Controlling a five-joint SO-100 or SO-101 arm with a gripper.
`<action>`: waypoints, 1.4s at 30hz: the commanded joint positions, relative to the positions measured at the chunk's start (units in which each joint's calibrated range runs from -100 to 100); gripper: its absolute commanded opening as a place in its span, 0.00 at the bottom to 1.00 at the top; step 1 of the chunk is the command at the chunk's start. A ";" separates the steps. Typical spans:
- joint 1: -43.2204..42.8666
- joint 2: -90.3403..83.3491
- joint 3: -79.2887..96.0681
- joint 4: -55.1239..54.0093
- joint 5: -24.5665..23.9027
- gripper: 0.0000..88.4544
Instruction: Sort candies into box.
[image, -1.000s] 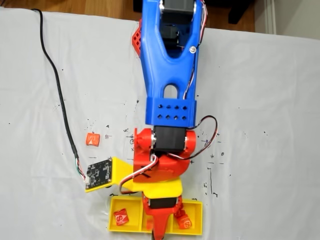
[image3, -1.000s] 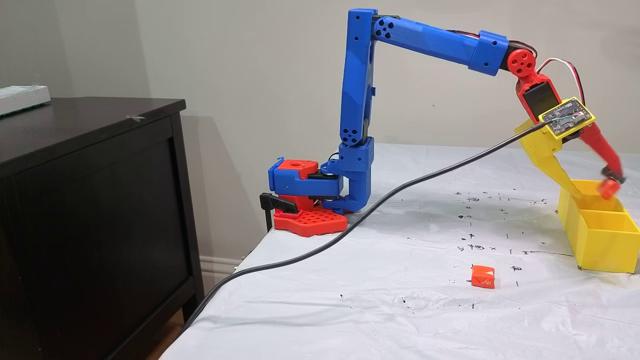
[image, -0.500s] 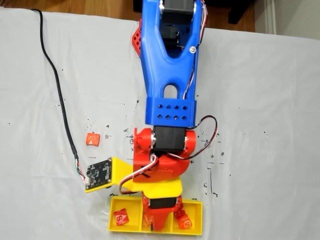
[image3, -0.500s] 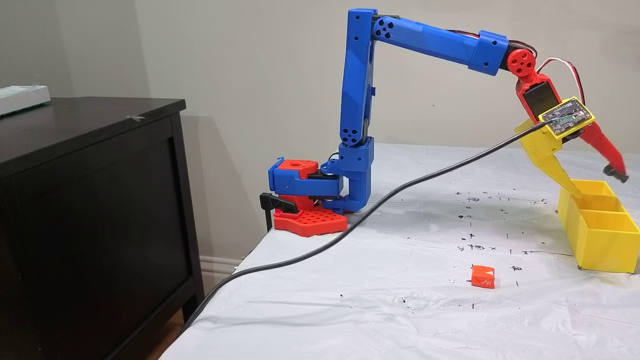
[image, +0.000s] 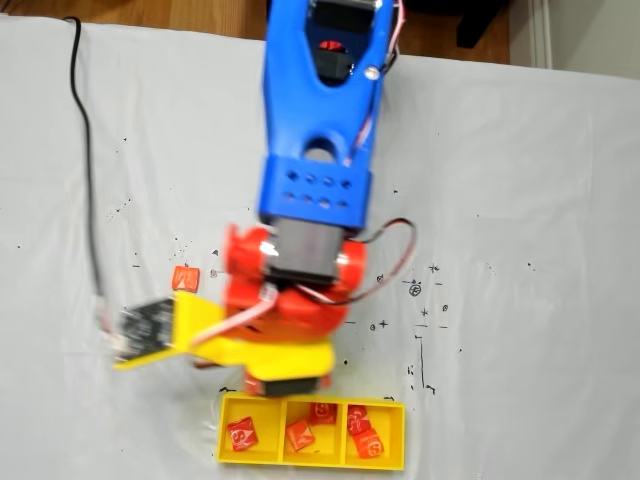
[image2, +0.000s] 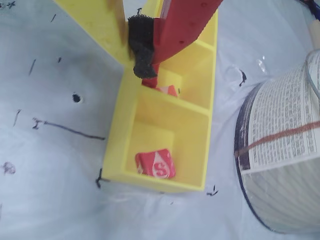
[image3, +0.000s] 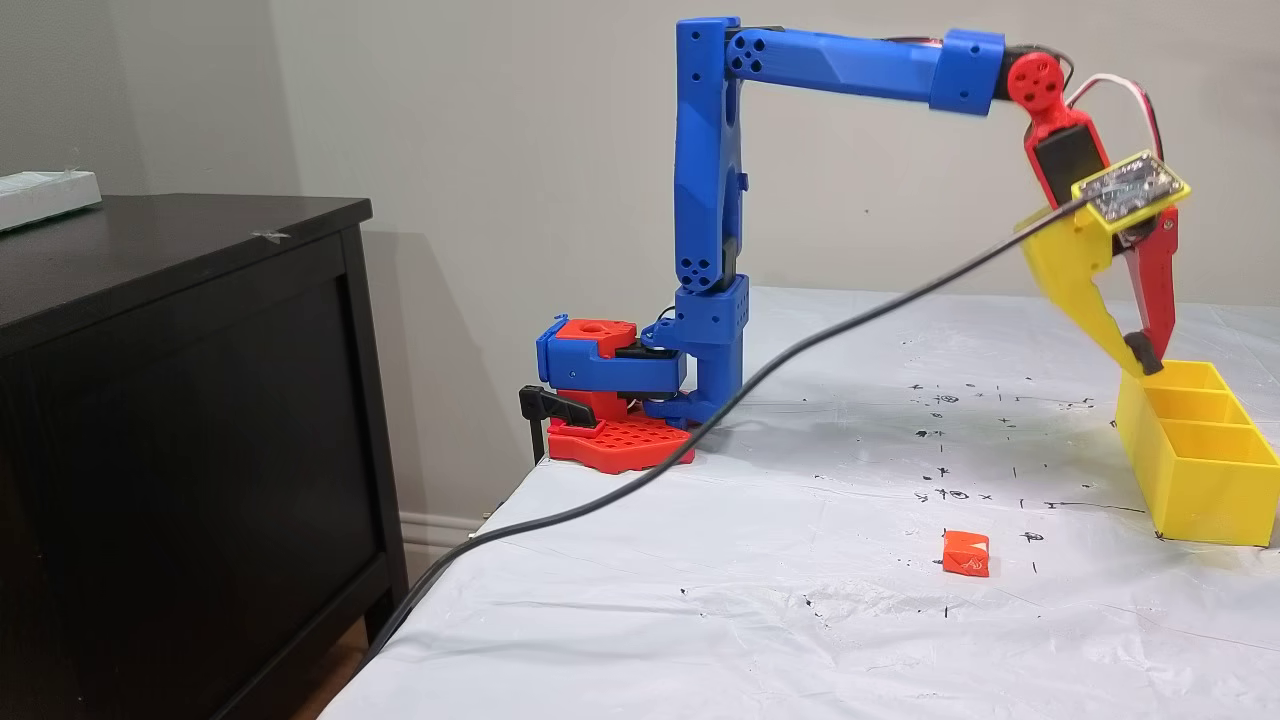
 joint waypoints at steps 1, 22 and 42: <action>6.03 -5.86 -6.24 6.04 4.10 0.00; 23.87 -6.62 12.97 5.39 14.80 0.24; 24.78 3.81 9.78 5.47 18.61 0.30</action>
